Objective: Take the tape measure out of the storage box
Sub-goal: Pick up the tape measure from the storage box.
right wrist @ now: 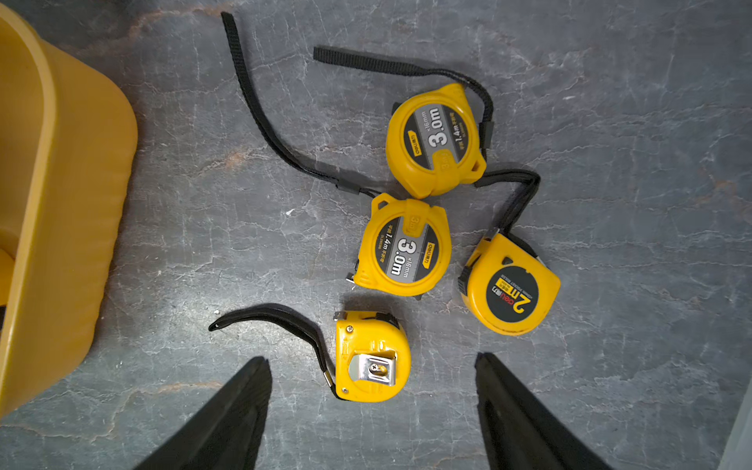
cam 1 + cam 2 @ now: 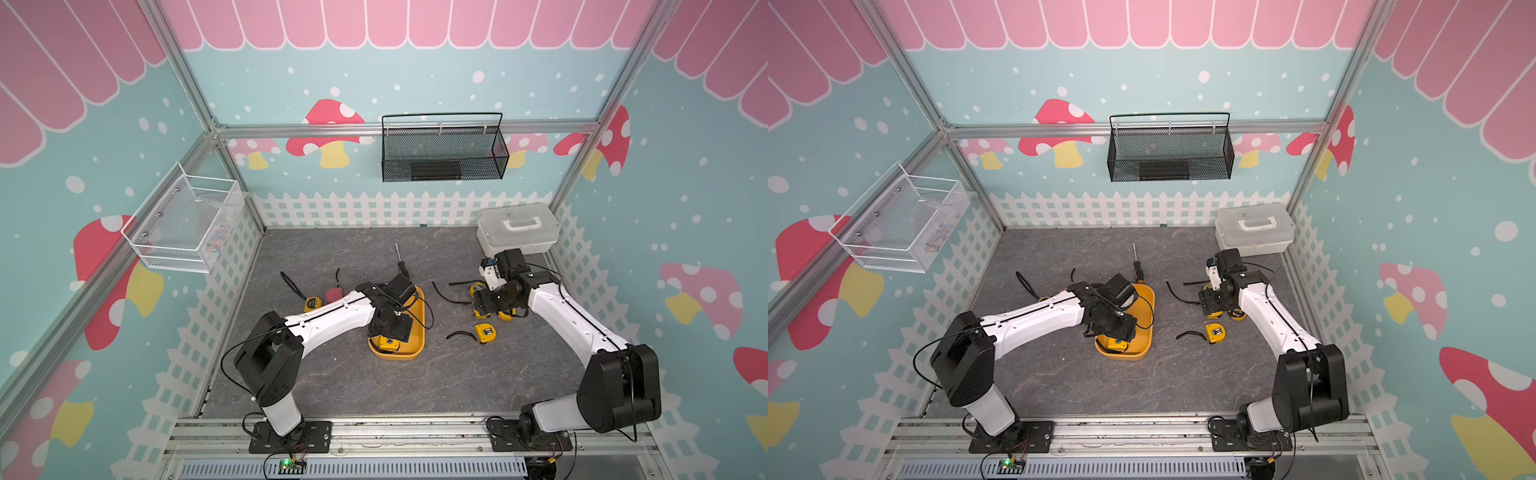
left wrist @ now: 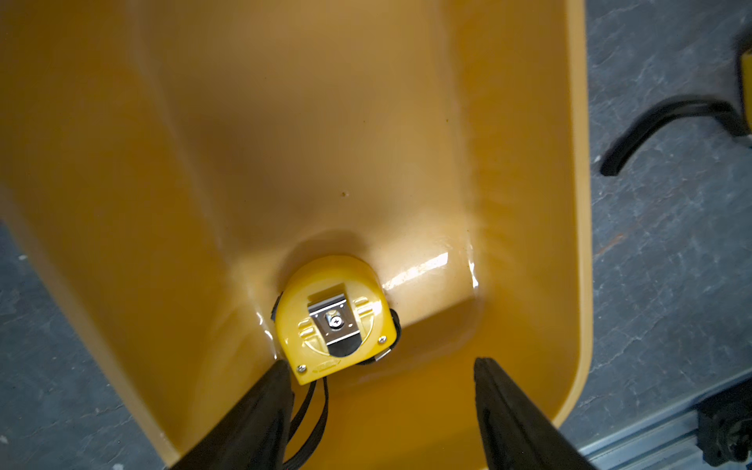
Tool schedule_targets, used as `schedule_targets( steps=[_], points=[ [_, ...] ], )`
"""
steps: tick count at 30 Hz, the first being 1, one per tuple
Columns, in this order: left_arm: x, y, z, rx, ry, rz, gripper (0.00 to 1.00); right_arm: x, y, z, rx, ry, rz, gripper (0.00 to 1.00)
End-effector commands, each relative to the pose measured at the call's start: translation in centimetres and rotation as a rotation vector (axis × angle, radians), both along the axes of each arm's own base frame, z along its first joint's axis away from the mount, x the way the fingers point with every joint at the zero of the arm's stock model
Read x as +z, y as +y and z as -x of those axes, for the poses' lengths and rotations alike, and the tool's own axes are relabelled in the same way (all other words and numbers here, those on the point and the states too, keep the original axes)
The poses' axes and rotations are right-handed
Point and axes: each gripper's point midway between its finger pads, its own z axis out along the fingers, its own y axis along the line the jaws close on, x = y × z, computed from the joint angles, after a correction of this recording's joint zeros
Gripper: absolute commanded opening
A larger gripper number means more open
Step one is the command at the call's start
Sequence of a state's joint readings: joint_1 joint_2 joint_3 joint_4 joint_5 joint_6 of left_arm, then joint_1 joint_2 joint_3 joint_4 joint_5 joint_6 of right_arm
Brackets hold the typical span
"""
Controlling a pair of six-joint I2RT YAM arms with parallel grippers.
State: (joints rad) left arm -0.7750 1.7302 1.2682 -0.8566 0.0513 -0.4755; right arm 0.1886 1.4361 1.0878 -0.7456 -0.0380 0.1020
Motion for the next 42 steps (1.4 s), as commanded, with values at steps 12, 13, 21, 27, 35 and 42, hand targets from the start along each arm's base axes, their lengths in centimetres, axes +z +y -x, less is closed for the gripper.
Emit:
schedule_targets(
  steps=[12, 13, 21, 27, 35, 42],
  points=[
    [-3.2, 0.9, -0.7, 0.119, 0.051, -0.116, 0.75, -1.2, 0.4, -0.5, 0.025, 0.014, -0.017, 0.81],
    [-3.5, 0.9, -0.6, 0.117, 0.06, -0.118, 0.75, -1.4, 0.4, -0.5, 0.025, 0.018, -0.02, 0.81],
    [-4.3, 1.5, -0.5, 0.13, 0.067, -0.151, 0.75, -1.6, 0.5, -0.8, 0.026, 0.024, -0.023, 0.81],
    [-5.6, 1.6, 0.3, 0.127, 0.114, -0.166, 0.76, -2.0, 0.7, -0.9, 0.024, 0.037, -0.028, 0.81],
    [-6.5, 1.7, 0.3, 0.11, 0.125, -0.187, 0.73, -2.4, 0.7, -0.9, 0.025, 0.049, -0.026, 0.81],
    [-6.2, 1.1, -1.3, 0.075, 0.098, -0.179, 0.65, -2.3, 0.3, -0.9, 0.025, 0.043, -0.005, 0.81]
  ],
)
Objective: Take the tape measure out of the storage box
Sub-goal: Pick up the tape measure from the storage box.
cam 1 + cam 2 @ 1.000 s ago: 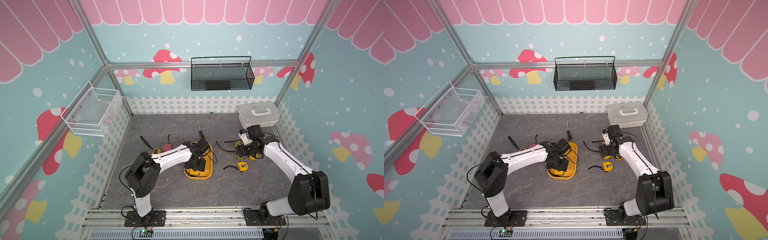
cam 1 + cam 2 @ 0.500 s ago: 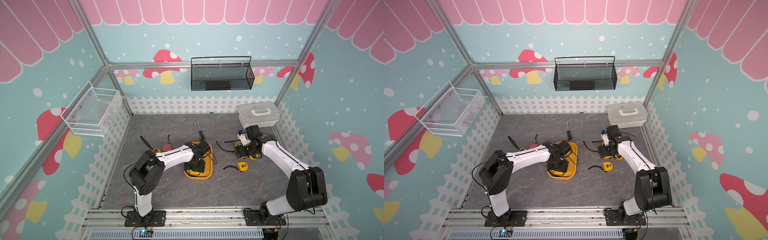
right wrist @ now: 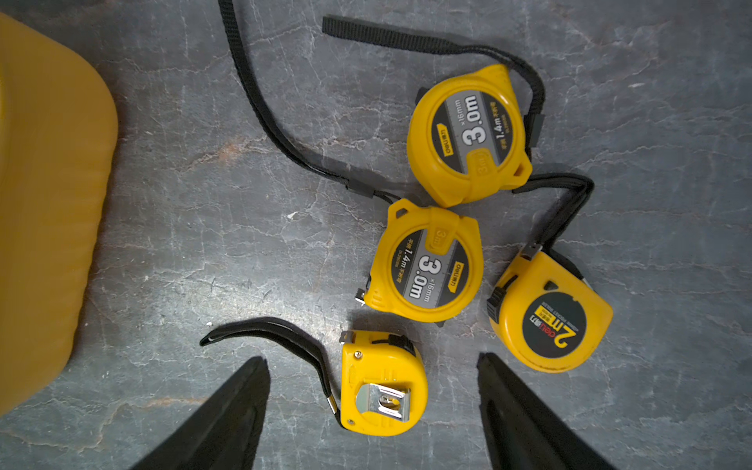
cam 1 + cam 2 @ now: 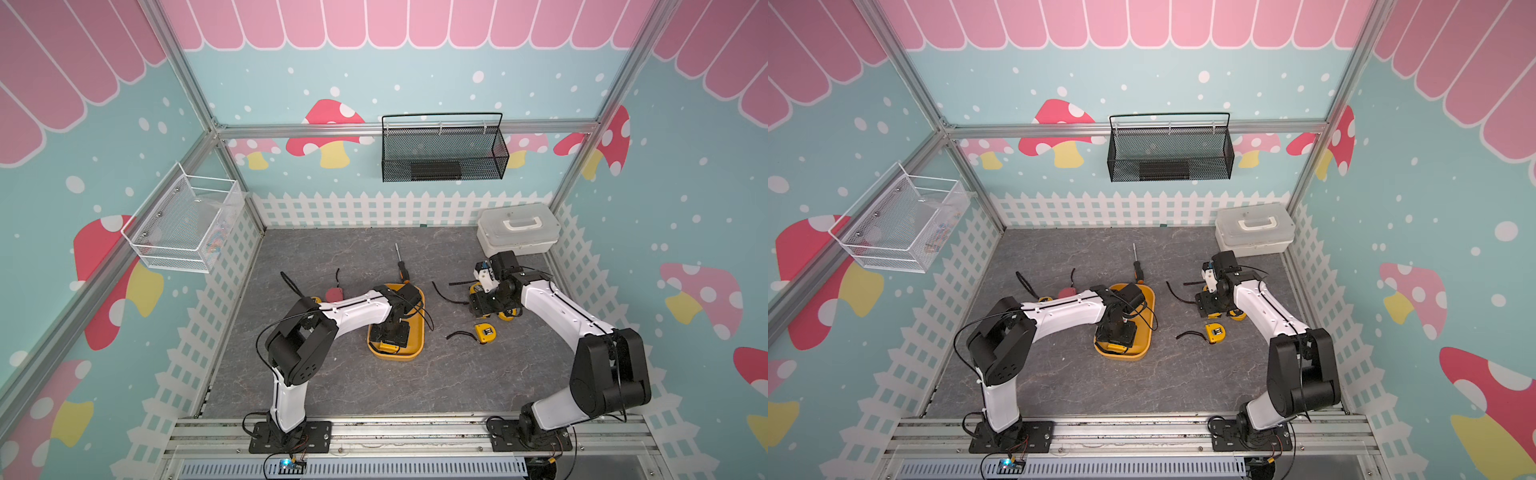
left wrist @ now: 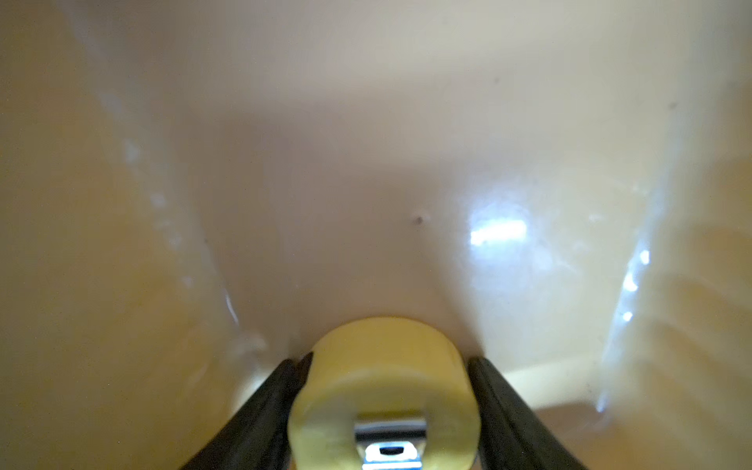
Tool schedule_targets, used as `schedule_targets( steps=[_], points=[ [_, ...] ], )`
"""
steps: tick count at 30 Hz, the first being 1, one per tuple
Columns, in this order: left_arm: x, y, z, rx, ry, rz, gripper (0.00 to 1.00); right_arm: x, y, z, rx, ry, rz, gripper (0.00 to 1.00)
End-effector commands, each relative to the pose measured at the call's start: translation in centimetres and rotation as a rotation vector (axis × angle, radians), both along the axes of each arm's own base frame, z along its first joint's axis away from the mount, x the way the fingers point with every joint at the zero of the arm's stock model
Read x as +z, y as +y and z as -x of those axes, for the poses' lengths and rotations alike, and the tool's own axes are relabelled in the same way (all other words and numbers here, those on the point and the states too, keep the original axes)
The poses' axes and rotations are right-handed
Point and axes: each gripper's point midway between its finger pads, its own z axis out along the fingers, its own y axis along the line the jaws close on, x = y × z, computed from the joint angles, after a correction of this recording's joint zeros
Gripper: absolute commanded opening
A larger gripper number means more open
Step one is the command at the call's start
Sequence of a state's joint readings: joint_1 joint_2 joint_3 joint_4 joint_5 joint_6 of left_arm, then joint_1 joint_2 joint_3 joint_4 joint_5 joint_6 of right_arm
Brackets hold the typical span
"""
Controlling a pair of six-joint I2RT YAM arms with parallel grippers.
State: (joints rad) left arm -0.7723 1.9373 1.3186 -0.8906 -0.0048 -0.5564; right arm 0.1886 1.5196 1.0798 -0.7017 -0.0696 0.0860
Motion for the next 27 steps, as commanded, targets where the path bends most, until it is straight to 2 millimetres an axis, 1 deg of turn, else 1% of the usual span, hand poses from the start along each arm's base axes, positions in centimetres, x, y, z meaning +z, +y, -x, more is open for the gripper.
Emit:
schedule_targets(
  steps=[1, 8, 13, 14, 18, 21, 27],
  points=[
    [-0.2, -0.2, -1.1, -0.022, -0.01, -0.009, 0.64, 0.2, -0.4, -0.2, -0.004, -0.009, 0.01, 0.81],
    [0.3, -1.3, -3.2, -0.039, -0.042, 0.017, 0.59, 0.3, -0.7, 0.2, -0.009, -0.01, 0.02, 0.82],
    [0.7, -1.3, -5.0, -0.045, -0.068, 0.024, 0.59, 0.4, -0.8, 0.3, -0.013, -0.011, 0.023, 0.82],
    [0.6, -1.3, -5.1, -0.046, -0.066, 0.024, 0.59, 0.4, -0.8, 0.3, -0.013, -0.012, 0.024, 0.82],
    [0.4, -1.2, -4.9, -0.05, -0.053, 0.029, 0.66, 0.3, -0.8, 0.4, -0.012, -0.007, 0.023, 0.82],
    [0.0, -1.1, -4.1, -0.046, -0.035, 0.023, 0.69, 0.2, -0.8, 0.5, -0.013, -0.005, 0.022, 0.82],
    [-0.4, -0.5, -2.6, -0.027, -0.019, 0.008, 0.69, 0.2, -0.7, 0.4, -0.008, -0.005, 0.018, 0.82]
  ],
)
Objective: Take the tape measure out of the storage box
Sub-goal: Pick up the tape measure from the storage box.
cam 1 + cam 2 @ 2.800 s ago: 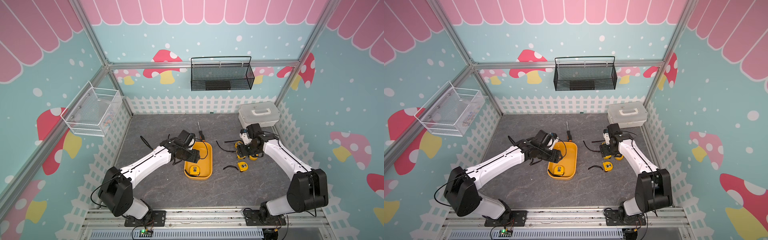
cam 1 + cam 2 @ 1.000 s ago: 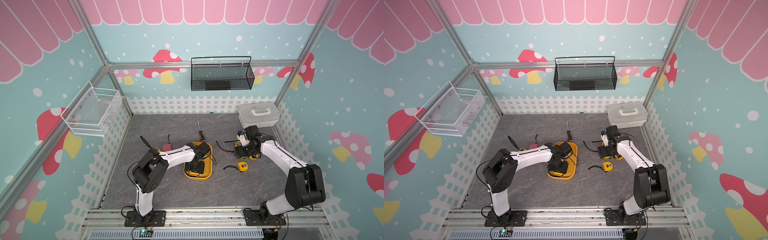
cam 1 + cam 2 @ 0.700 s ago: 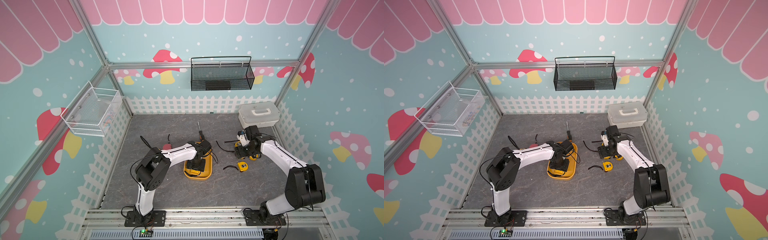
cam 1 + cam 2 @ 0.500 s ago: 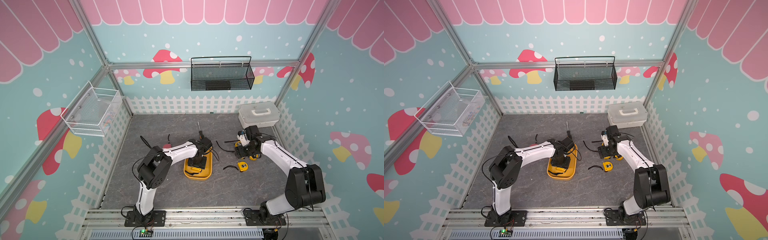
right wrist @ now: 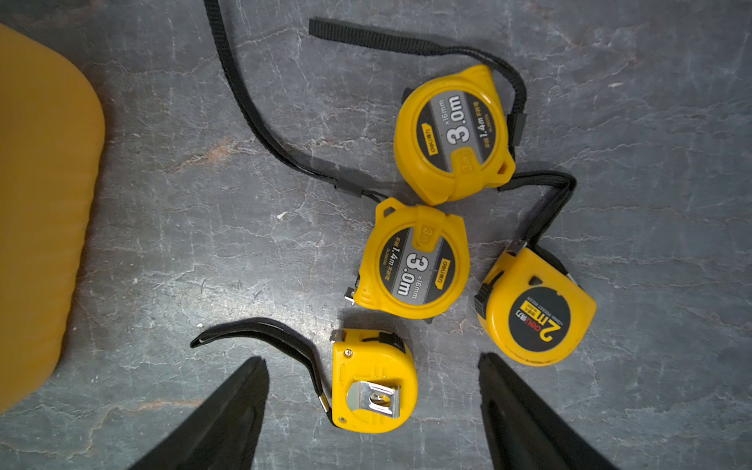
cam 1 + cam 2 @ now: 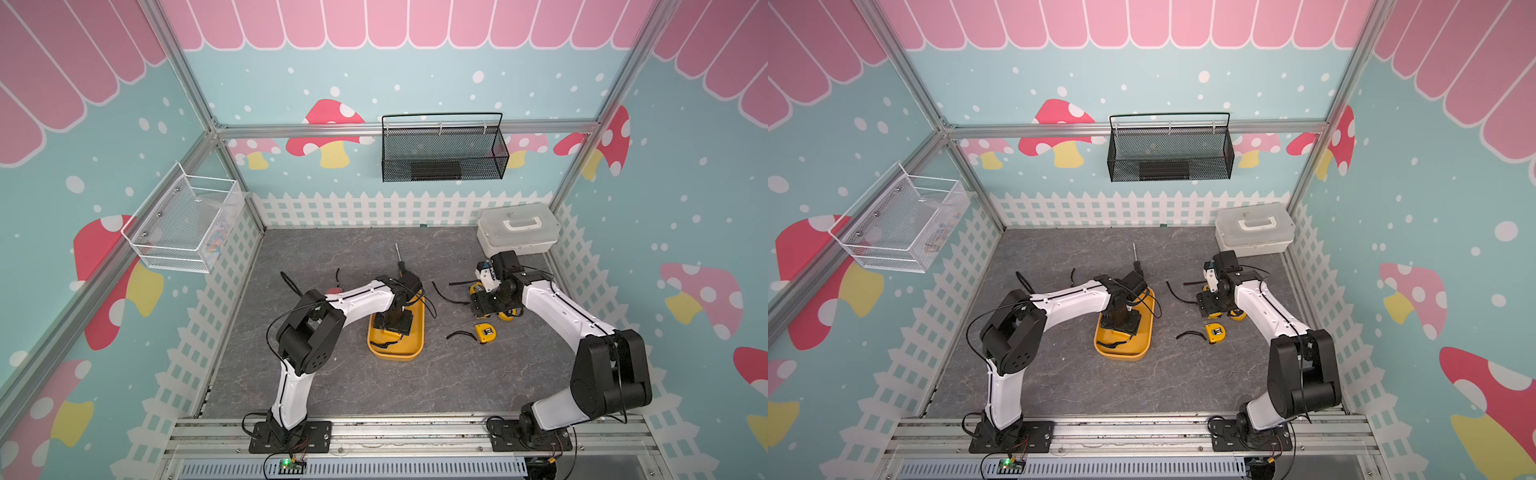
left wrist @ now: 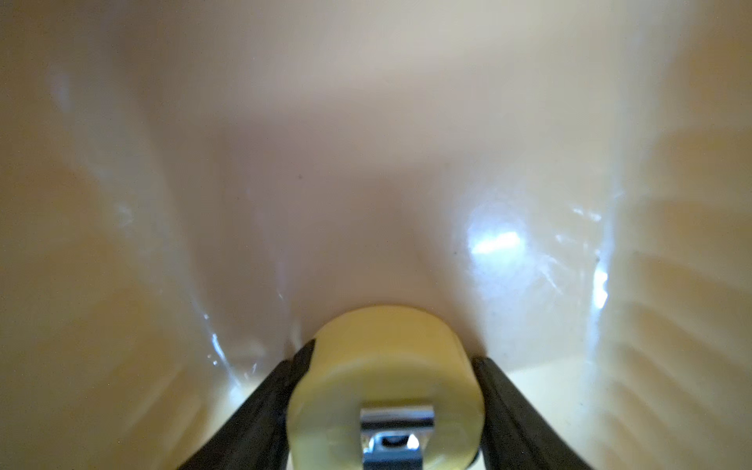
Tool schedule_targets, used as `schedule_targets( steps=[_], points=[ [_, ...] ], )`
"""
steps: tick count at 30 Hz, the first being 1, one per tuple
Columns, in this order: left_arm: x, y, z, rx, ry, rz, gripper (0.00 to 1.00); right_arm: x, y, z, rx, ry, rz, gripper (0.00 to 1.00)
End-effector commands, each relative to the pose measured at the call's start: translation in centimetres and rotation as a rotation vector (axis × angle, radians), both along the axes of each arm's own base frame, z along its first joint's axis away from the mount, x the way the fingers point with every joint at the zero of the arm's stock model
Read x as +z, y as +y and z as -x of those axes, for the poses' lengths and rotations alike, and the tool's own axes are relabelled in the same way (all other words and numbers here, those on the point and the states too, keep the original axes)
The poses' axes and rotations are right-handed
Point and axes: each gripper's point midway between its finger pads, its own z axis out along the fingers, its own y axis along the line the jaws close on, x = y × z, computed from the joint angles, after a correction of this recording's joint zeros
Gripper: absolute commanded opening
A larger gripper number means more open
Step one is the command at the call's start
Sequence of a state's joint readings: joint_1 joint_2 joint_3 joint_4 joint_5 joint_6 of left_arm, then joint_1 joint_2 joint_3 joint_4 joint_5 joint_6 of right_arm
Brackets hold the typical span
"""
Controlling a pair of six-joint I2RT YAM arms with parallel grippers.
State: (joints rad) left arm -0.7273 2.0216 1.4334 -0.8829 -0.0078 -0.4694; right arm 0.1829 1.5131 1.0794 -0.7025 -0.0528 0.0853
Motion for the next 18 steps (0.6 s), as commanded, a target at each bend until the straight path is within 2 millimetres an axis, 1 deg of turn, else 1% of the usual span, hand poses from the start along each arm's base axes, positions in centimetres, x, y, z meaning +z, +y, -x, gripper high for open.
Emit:
schedule_targets(
  steps=[1, 5, 9, 11, 18],
  points=[
    [-0.5, 0.5, 1.1, 0.02, 0.018, -0.01, 0.68, 0.0, -0.2, 0.5, 0.003, 0.003, 0.001, 0.82],
    [-0.9, 0.5, 1.3, 0.019, 0.023, -0.011, 0.63, -0.1, -0.2, 0.5, 0.006, 0.006, 0.002, 0.82],
    [-0.3, 0.2, 0.8, 0.014, 0.004, 0.001, 0.59, 0.0, -0.3, 0.6, 0.005, 0.001, 0.006, 0.82],
    [0.4, 0.0, 0.3, 0.01, -0.017, 0.009, 0.58, 0.2, -0.3, 0.6, 0.006, -0.002, 0.008, 0.82],
    [3.7, -1.1, -1.5, -0.016, -0.105, 0.056, 0.58, 0.3, -0.6, 0.7, 0.0, -0.009, 0.015, 0.82]
  ],
)
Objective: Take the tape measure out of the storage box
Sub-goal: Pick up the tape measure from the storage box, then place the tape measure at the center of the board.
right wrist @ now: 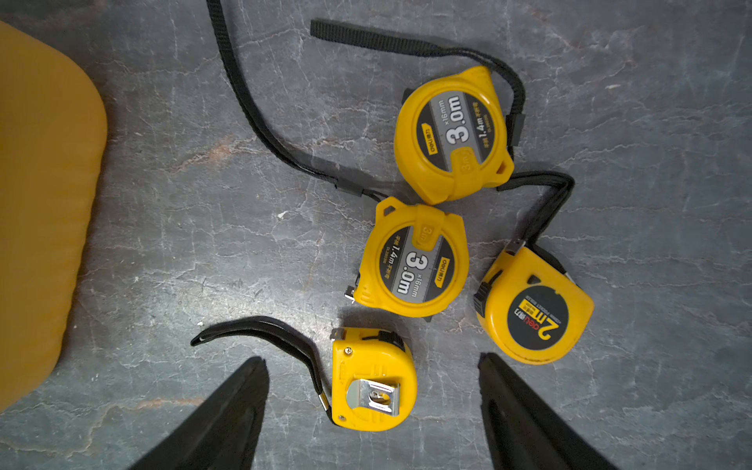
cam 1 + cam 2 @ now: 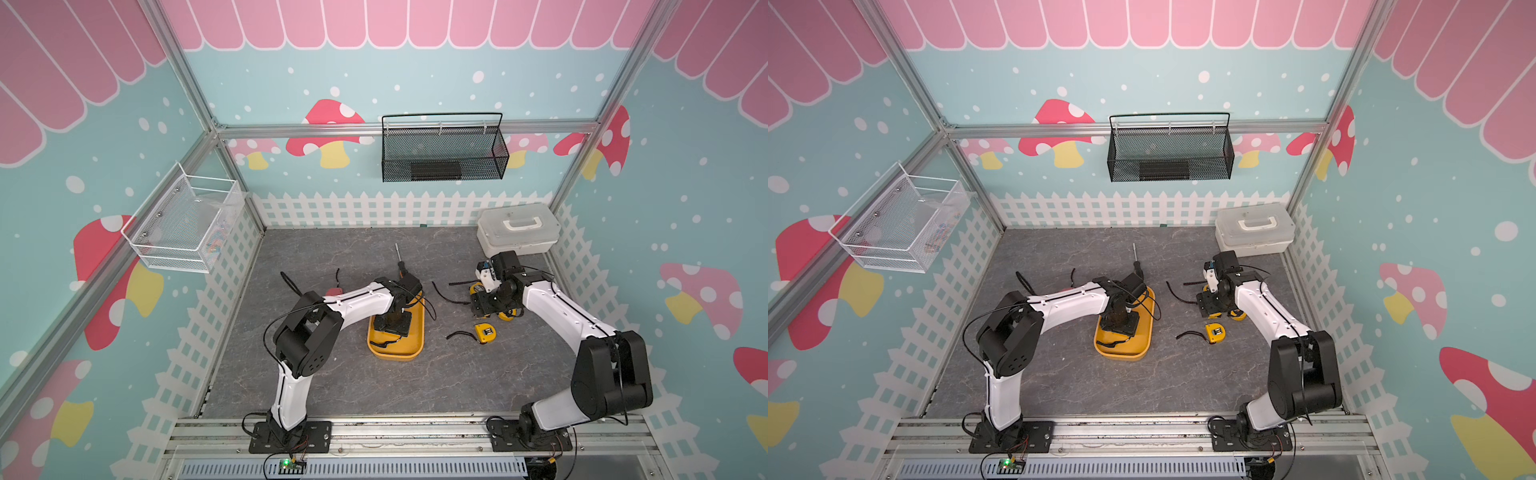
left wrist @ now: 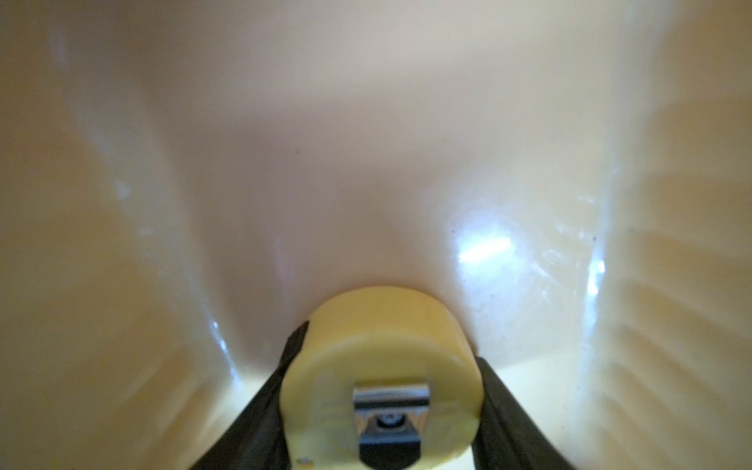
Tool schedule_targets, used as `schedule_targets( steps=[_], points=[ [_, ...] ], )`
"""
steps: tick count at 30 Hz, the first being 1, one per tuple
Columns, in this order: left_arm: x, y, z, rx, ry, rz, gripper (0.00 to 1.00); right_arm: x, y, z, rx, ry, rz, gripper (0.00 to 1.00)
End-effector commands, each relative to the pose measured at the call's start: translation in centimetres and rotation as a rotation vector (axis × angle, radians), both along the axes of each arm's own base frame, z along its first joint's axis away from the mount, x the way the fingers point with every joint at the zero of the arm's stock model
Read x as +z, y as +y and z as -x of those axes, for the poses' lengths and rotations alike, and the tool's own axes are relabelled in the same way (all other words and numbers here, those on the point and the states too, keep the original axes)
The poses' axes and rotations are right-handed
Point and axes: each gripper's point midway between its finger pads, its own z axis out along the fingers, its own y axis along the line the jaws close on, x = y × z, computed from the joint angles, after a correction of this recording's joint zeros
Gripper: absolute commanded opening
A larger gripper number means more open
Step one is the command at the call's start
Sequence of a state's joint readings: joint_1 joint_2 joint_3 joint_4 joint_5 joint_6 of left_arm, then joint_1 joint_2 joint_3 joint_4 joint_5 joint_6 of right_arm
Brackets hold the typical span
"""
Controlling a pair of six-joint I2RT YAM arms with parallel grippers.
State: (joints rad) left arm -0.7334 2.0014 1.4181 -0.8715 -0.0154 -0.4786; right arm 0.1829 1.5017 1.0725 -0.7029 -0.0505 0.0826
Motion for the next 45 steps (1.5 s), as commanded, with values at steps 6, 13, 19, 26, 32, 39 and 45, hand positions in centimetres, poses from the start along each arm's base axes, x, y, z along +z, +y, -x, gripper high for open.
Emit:
schedule_targets(
  steps=[6, 13, 19, 26, 32, 39, 45],
  points=[
    [6.9, -1.3, -3.3, -0.001, -0.158, 0.122, 0.58, 0.2, -0.4, 0.5, -0.001, -0.004, 0.009, 0.82],
    [11.1, 0.1, -6.2, 0.036, -0.248, 0.186, 0.58, 0.1, -0.3, 0.6, -0.003, 0.002, 0.003, 0.82],
    [14.3, 4.8, -8.5, 0.123, -0.33, 0.189, 0.58, 0.1, -0.4, 0.5, -0.001, 0.0, 0.007, 0.82],
    [17.8, 12.1, -9.8, 0.235, -0.424, 0.149, 0.59, -0.2, -0.1, 0.3, 0.003, 0.012, -0.004, 0.82],
    [19.5, 16.6, -9.3, 0.301, -0.464, 0.109, 0.59, -0.4, 0.1, 0.2, 0.005, 0.018, -0.012, 0.82],
    [16.7, 18.3, -7.2, 0.314, -0.391, 0.064, 0.6, -0.7, 0.2, 0.0, 0.012, 0.026, -0.012, 0.82],
    [11.7, 19.0, -5.1, 0.32, -0.265, 0.002, 0.61, -0.7, 0.3, -0.1, 0.015, 0.029, -0.016, 0.82]
  ],
)
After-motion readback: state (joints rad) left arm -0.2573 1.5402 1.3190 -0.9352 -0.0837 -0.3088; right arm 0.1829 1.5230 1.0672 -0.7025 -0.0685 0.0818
